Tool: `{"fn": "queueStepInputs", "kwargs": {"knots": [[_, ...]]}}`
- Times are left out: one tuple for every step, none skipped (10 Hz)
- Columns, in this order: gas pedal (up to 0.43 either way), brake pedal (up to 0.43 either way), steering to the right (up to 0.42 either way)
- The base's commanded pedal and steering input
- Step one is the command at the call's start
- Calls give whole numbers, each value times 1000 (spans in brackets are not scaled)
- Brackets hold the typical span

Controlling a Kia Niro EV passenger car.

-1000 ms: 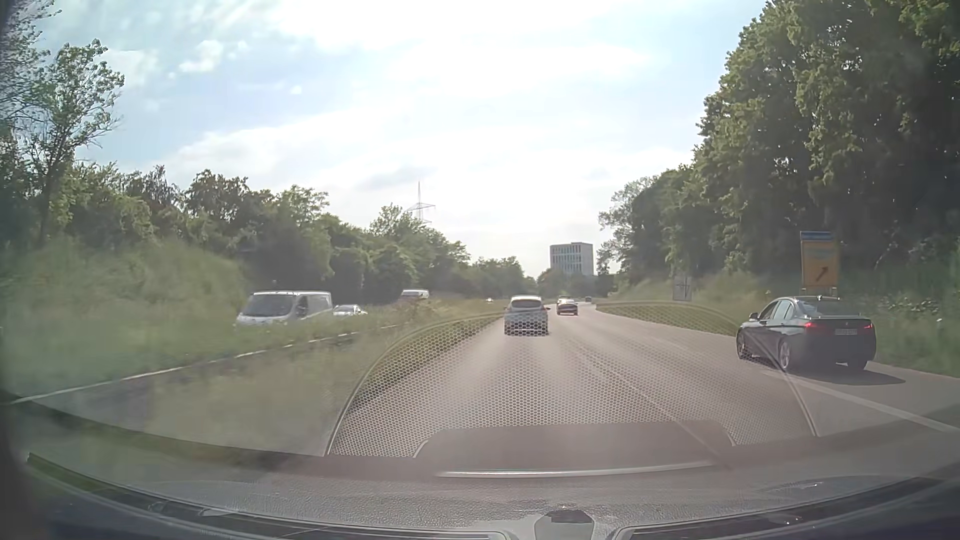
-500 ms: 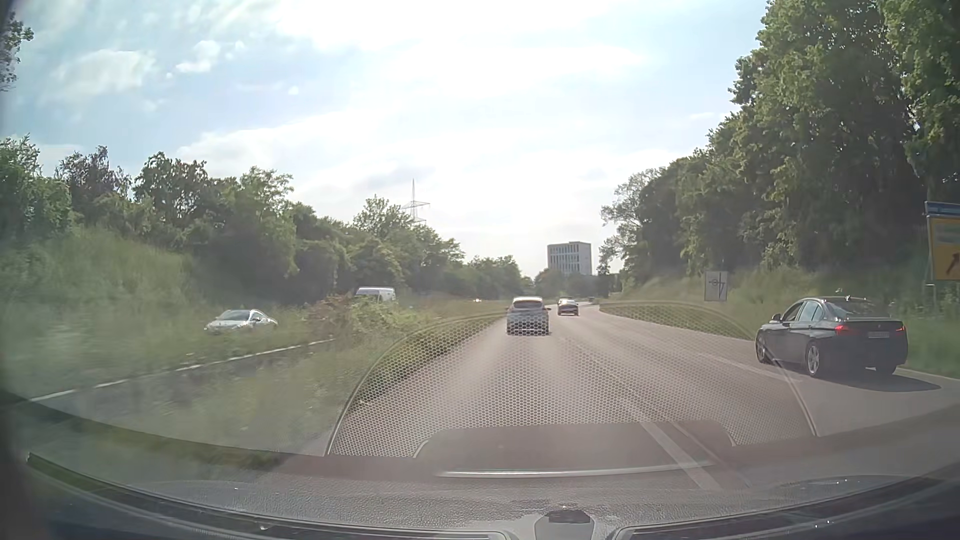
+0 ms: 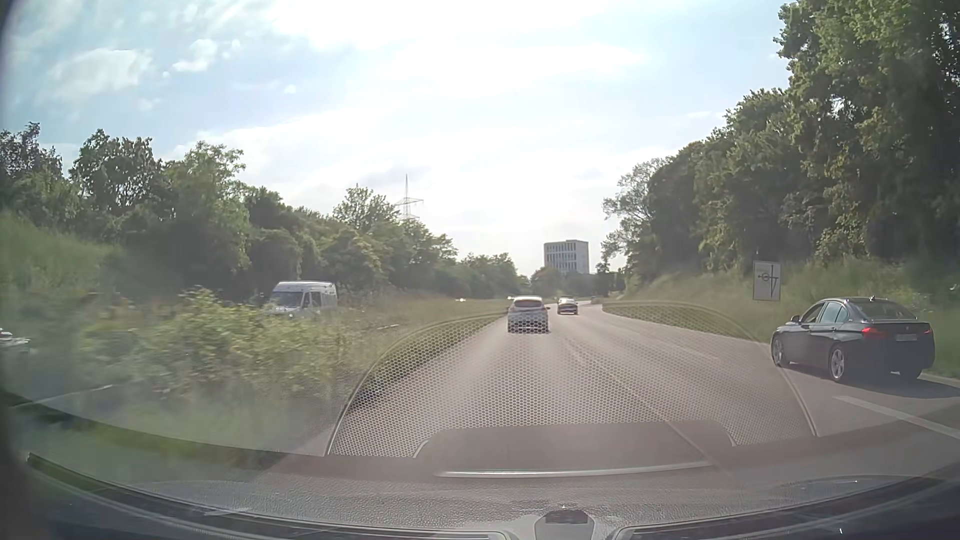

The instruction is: Follow the waypoints while adhering to traffic rules and regulations

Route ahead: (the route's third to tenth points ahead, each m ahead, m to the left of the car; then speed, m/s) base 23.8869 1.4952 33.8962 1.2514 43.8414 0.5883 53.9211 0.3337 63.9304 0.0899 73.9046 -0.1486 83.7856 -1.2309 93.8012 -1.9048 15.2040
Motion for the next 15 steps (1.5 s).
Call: {"fn": "queueStepInputs", "kwargs": {"knots": [[47,0,2],[47,0,3],[59,0,3],[87,0,3],[110,0,3],[118,0,2],[118,0,3],[118,0,2],[118,0,2],[118,0,1],[118,0,1],[118,0,2],[118,0,1],[130,0,1],[130,0,1]]}}
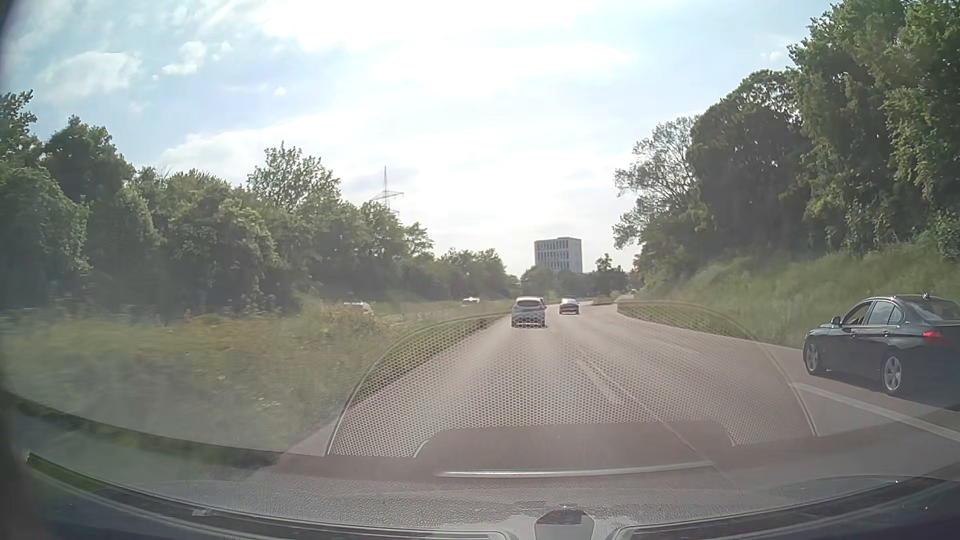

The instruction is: Follow the waypoints while adhering to traffic rules and regulations

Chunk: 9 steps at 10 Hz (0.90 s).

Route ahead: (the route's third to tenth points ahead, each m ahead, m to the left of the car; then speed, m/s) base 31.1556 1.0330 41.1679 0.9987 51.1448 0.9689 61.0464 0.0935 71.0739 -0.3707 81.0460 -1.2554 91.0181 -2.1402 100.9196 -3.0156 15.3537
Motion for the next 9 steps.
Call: {"fn": "queueStepInputs", "kwargs": {"knots": [[130,0,1],[130,0,1],[130,0,1],[130,0,1],[130,0,2],[130,0,1],[130,0,1],[130,0,1],[130,0,1]]}}
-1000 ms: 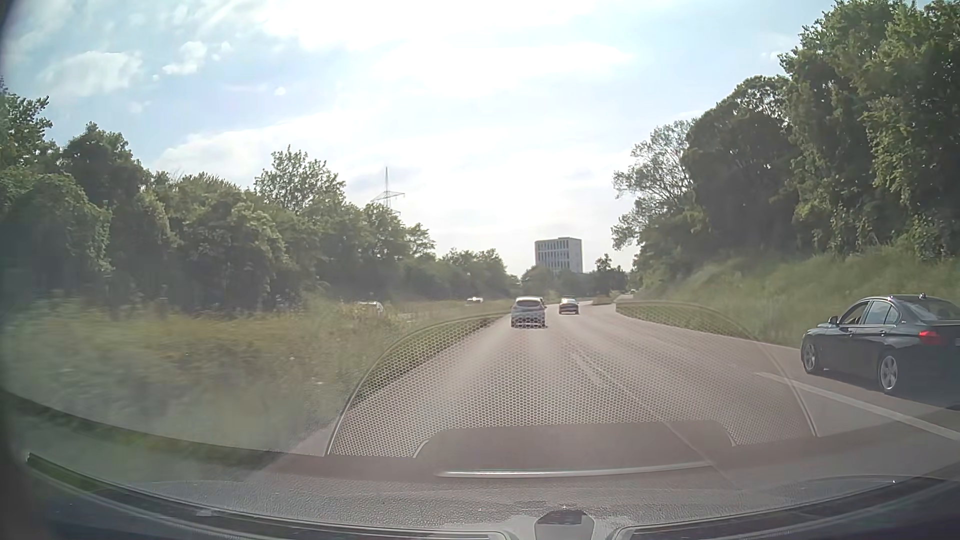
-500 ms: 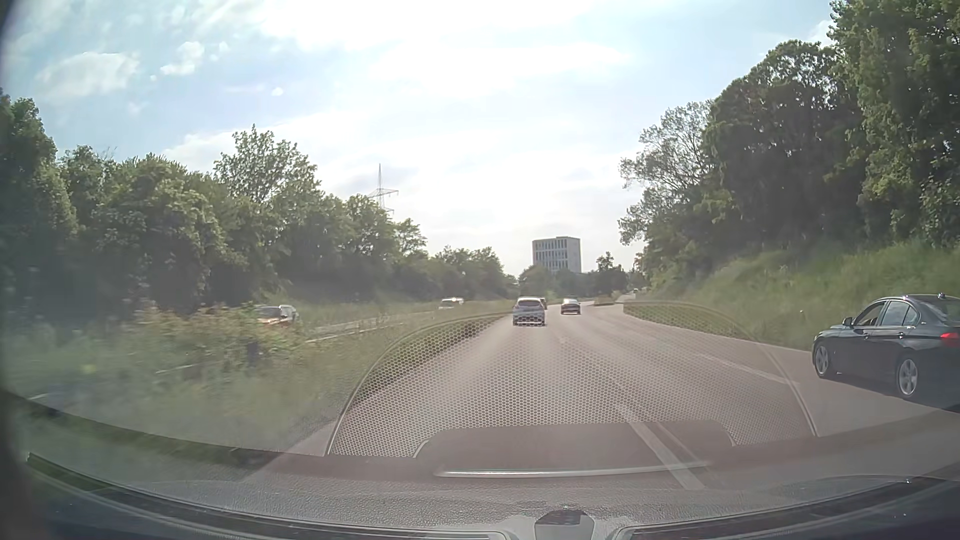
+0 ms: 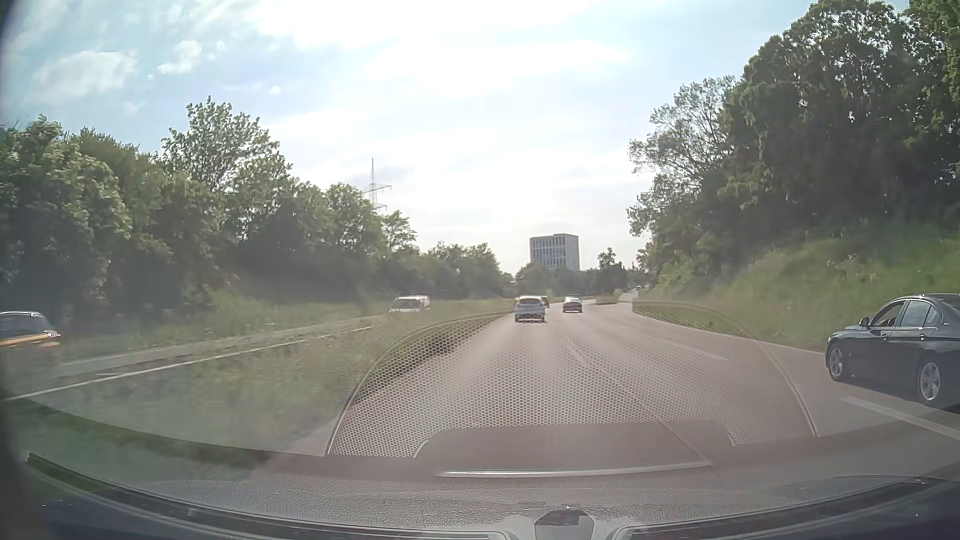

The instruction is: Follow the waypoints while adhering to traffic rules and regulations

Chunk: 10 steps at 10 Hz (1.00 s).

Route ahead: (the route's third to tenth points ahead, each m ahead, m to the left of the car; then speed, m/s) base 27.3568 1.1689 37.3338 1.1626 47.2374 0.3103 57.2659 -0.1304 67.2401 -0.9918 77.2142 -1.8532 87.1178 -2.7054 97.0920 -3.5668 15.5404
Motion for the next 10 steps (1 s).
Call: {"fn": "queueStepInputs", "kwargs": {"knots": [[130,0,1],[130,0,1],[130,0,1],[130,0,1],[130,0,1],[130,0,1],[130,0,1],[130,0,1],[130,0,1],[118,0,2]]}}
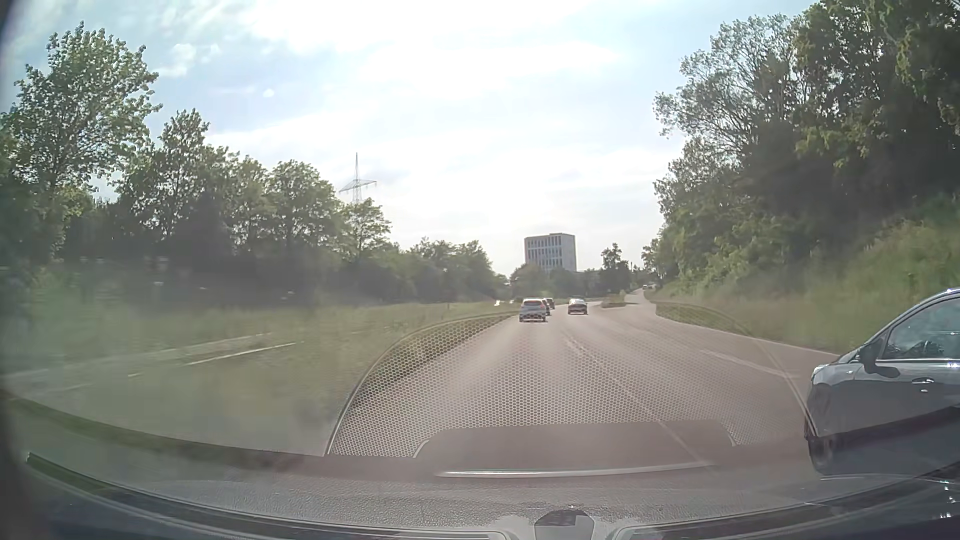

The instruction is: Follow the waypoints while adhering to traffic rules and regulations

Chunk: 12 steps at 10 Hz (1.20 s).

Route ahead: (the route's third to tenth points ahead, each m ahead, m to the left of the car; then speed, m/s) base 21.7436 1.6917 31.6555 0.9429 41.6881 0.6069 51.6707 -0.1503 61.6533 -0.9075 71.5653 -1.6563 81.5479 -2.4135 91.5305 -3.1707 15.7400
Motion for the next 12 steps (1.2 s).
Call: {"fn": "queueStepInputs", "kwargs": {"knots": [[118,0,3],[118,0,3],[118,0,3],[118,0,4],[118,0,5],[118,0,6],[118,0,6],[110,0,6],[110,0,8],[110,0,8],[110,0,7],[110,0,7]]}}
